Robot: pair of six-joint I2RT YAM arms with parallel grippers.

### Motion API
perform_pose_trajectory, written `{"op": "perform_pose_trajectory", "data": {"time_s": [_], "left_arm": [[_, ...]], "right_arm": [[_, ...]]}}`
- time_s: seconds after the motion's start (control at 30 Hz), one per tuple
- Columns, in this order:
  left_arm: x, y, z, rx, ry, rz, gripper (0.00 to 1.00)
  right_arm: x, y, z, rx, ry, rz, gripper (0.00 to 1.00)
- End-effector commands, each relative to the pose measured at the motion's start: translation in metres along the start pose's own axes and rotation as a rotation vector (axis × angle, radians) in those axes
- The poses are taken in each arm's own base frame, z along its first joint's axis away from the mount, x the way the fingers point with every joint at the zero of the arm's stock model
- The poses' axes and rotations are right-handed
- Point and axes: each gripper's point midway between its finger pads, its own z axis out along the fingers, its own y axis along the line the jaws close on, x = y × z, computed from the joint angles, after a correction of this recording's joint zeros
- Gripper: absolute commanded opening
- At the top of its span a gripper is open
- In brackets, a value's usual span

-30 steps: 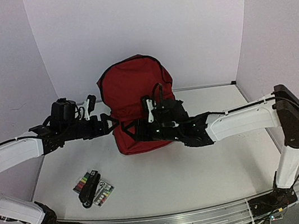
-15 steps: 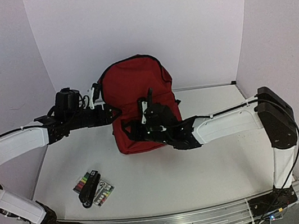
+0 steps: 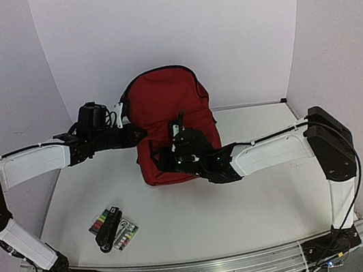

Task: Pack the student bag
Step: Unzip the student bag at the center of the board.

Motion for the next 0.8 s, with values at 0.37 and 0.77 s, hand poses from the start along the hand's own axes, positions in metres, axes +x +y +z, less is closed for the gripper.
{"op": "perform_pose_trajectory", "data": {"time_s": [0.37, 0.77], "left_arm": [[-0.001, -0.021, -0.019, 0.092, -0.057, 0.020, 0.00], [0.001, -0.009, -0.027, 0.015, -0.065, 0.002, 0.00]], "right_arm": [[-0.024, 0.014, 0.023, 0.023, -0.086, 0.003, 0.44], [-0.039, 0.015, 0.013, 0.042, -0.122, -0.020, 0.00]]}}
